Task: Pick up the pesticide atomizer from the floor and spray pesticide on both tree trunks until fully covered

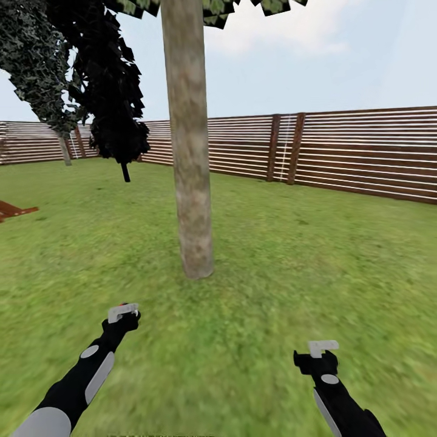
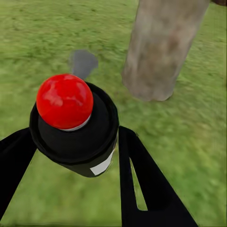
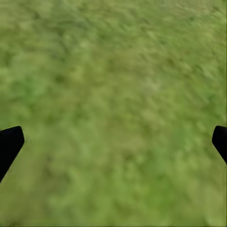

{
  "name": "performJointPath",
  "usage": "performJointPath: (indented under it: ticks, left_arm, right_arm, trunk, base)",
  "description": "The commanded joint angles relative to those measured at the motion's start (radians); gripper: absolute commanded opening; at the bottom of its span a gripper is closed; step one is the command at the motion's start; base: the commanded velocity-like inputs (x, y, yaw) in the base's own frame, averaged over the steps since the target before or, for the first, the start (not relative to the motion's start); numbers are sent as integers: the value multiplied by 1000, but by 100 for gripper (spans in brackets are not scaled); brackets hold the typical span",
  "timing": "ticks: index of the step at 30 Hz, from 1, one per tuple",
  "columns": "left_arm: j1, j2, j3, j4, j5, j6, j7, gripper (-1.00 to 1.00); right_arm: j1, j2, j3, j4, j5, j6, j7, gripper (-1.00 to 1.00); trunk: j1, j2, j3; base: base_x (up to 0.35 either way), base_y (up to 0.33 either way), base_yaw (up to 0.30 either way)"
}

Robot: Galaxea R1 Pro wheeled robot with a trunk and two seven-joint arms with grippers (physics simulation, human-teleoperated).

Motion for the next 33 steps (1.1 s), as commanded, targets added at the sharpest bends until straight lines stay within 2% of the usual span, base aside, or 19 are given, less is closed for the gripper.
performJointPath:
  ticks: [1, 18, 24, 25, 26, 27, 28, 29, 31, 33]
  left_arm:
    - [-1, 1, -4, 1, 10, -4, -1, -100]
    - [-1, 1, -4, 1, 10, -4, -1, -100]
    - [0, 1, -6, 1, 10, -5, -4, -100]
    - [1, 0, -15, 0, -5, -6, -16, -100]
    - [1, 1, -41, 0, -61, -5, -37, -100]
    - [-1, 2, -70, -1, -190, 10, -125, -100]
    - [-2, 2, -77, -5, -292, 50, -222, -100]
    - [-3, 3, -80, -8, -394, 99, -322, -100]
    - [-4, 7, -82, -11, -515, 139, -448, -100]
    - [-6, 20, -83, -43, -595, 157, -556, -100]
  right_arm:
    - [0, -1, 5, -2, 4, 9, -7, 100]
    - [0, -1, 5, -3, 4, 9, -7, 100]
    - [0, -1, 5, -5, 6, -1, -7, 100]
    - [0, -1, 6, -5, 11, -3, -7, 100]
    - [0, -1, 10, -4, 11, -3, -4, 100]
    - [0, -1, 17, -4, 10, -1, 8, 100]
    - [0, -1, 28, -12, 9, 4, 71, 100]
    - [0, -1, 34, -30, 7, 8, 191, 100]
    - [-7, -1, 37, -43, 3, 14, 425, 100]
    - [-44, -2, 38, -50, 2, 47, 651, 100]
  trunk:
    - [0, 0, -2]
    - [0, 0, -19]
    - [0, 0, -20]
    - [0, 0, -20]
    - [0, 0, -20]
    - [0, 0, -20]
    - [0, 0, -20]
    - [0, 0, -20]
    - [0, 0, -20]
    - [0, 0, -20]
  base:
    - [0, 0, 226]
    - [0, 0, 222]
    - [0, 0, 46]
    - [0, 0, 0]
    - [0, 0, 0]
    - [0, 0, 0]
    - [0, 0, 0]
    - [0, 0, 0]
    - [0, 0, 0]
    - [0, 0, 0]
